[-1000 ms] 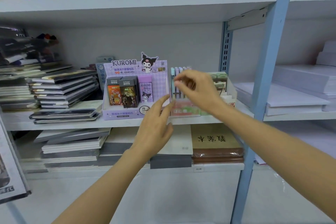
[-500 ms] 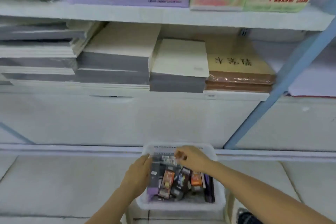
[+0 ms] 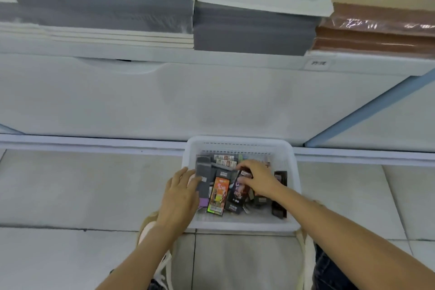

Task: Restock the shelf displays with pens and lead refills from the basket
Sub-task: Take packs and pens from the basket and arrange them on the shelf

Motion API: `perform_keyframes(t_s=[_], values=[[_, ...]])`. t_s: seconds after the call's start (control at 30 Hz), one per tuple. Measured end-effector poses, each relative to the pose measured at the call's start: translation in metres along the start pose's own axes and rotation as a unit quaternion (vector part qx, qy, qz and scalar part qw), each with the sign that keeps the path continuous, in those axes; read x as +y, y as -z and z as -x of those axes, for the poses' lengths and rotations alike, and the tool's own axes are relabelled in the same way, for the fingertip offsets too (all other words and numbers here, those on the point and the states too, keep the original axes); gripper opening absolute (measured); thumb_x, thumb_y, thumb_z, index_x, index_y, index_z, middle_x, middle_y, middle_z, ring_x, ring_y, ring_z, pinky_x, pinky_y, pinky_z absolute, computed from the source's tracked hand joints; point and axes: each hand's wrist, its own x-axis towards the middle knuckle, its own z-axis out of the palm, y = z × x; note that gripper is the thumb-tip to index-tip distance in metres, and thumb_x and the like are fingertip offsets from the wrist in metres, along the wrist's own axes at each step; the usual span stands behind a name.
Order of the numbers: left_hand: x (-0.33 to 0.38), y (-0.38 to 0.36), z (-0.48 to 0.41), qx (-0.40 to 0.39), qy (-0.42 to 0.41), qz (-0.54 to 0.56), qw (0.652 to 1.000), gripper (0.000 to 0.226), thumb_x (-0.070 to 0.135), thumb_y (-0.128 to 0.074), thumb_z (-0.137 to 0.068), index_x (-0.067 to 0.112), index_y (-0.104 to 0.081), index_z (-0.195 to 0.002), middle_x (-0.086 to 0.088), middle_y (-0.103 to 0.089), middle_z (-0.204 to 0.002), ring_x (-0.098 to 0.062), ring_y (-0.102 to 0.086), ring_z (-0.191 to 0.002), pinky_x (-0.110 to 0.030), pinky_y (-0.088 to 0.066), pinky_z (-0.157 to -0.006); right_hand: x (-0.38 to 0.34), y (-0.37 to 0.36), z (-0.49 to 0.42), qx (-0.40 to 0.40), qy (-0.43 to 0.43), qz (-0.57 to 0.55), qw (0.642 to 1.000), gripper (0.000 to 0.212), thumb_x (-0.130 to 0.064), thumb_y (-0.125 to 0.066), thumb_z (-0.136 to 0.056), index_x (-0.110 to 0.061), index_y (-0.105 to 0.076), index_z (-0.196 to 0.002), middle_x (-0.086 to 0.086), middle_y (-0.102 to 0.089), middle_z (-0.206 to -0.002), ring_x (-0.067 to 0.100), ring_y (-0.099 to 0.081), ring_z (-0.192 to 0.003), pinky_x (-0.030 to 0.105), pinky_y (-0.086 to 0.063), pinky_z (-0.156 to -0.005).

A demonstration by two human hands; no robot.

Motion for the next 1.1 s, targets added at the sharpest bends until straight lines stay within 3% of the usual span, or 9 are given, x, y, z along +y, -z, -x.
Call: perform_keyframes(t_s=[0.1, 0.2, 0.3, 0.47, 0.57, 0.77, 0.83, 0.93, 1.1], values=[[0.004, -0.002, -0.011, 0.062, -0.028, 0.082, 0.994, 0.027, 0.003, -0.072, -0.079, 0.008, -0.069, -0.105, -0.008, -0.066, -0.105, -0.031, -0.06, -0.101, -0.039, -0.052, -0.083, 0.0, 0.018, 0.004, -0.005, 0.032, -0.093, 0.995, 0.019, -0.017, -0.06, -0.094, -0.017, -0.069, -0.111, -0.005, -0.068, -0.112, 0.009, -0.06, -0.105, 0.03, -0.046, -0.097], [0.022, 0.0, -0.02, -0.099, 0.067, 0.304, 0.945, 0.043, 0.036, -0.063, -0.091, 0.021, -0.052, -0.13, 0.006, -0.061, -0.118, -0.013, -0.057, -0.108, -0.023, -0.045, -0.091, -0.009, 0.028, 0.009, -0.026, 0.056, -0.167, 0.984, 0.018, -0.021, -0.062, -0.093, -0.026, -0.071, -0.107, -0.014, -0.07, -0.104, -0.002, -0.063, -0.096, 0.02, -0.048, -0.088], [0.036, -0.002, -0.028, -0.217, 0.152, 0.44, 0.858, 0.051, 0.042, -0.068, -0.085, 0.018, -0.051, -0.127, -0.003, -0.066, -0.114, -0.019, -0.064, -0.102, -0.037, -0.053, -0.093, -0.023, 0.026, 0.011, -0.048, 0.068, -0.251, 0.964, 0.018, -0.023, -0.065, -0.091, -0.037, -0.071, -0.101, -0.017, -0.071, -0.102, 0.0, -0.065, -0.099, 0.02, -0.054, -0.083], [0.015, 0.003, -0.029, -0.083, 0.205, 0.452, 0.864, 0.006, 0.02, -0.064, -0.092, 0.015, -0.062, -0.092, -0.002, -0.073, -0.079, -0.016, -0.07, -0.071, -0.039, -0.057, -0.071, -0.018, 0.014, -0.003, 0.085, 0.003, -0.252, 0.964, 0.026, -0.03, -0.058, -0.095, -0.019, -0.063, -0.118, -0.009, -0.064, -0.115, 0.007, -0.06, -0.107, 0.026, -0.049, -0.095], [-0.006, 0.009, -0.029, -0.018, 0.256, 0.471, 0.844, 0.006, 0.016, -0.06, -0.094, 0.011, -0.06, -0.098, -0.004, -0.075, -0.08, -0.023, -0.071, -0.068, -0.033, -0.059, -0.06, -0.007, -0.002, -0.014, 0.123, -0.099, -0.182, 0.971, 0.039, -0.028, -0.061, -0.094, -0.008, -0.051, -0.125, 0.004, -0.055, -0.124, 0.017, -0.054, -0.111, 0.028, -0.042, -0.094], [-0.021, 0.004, -0.024, 0.014, 0.273, 0.444, 0.854, 0.009, 0.022, -0.059, -0.095, 0.013, -0.058, -0.098, 0.001, -0.073, -0.076, -0.014, -0.07, -0.063, -0.02, -0.054, -0.055, -0.012, -0.038, -0.031, 0.164, -0.159, -0.194, 0.954, 0.049, -0.026, -0.072, -0.085, -0.008, -0.05, -0.126, 0.012, -0.042, -0.13, 0.024, -0.05, -0.114, 0.03, -0.038, -0.1], [-0.021, 0.002, -0.025, 0.01, 0.274, 0.441, 0.854, 0.008, 0.022, -0.059, -0.094, 0.015, -0.058, -0.097, 0.001, -0.072, -0.074, -0.012, -0.069, -0.062, -0.017, -0.053, -0.054, -0.009, -0.041, -0.031, 0.17, -0.152, -0.202, 0.952, 0.039, -0.022, -0.075, -0.083, -0.01, -0.06, -0.116, 0.012, -0.045, -0.125, 0.017, -0.05, -0.103, 0.026, -0.04, -0.098], [-0.021, 0.002, -0.027, 0.007, 0.276, 0.441, 0.854, 0.007, 0.022, -0.059, -0.094, 0.016, -0.059, -0.096, 0.0, -0.072, -0.074, -0.014, -0.07, -0.063, -0.019, -0.051, -0.052, -0.002, -0.033, -0.026, 0.19, -0.111, -0.223, 0.95, 0.035, -0.016, -0.075, -0.082, -0.011, -0.064, -0.114, 0.007, -0.047, -0.123, 0.009, -0.049, -0.093, 0.004, -0.04, -0.081], [-0.019, 0.004, -0.031, 0.006, 0.274, 0.44, 0.856, 0.005, 0.019, -0.058, -0.095, 0.016, -0.056, -0.098, -0.002, -0.072, -0.078, -0.016, -0.069, -0.065, -0.022, -0.051, -0.052, -0.001, 0.005, -0.014, 0.166, -0.024, -0.242, 0.956, 0.017, -0.014, -0.074, -0.082, -0.013, -0.07, -0.099, -0.002, -0.068, -0.098, 0.009, -0.063, -0.088, 0.02, -0.05, -0.083]])
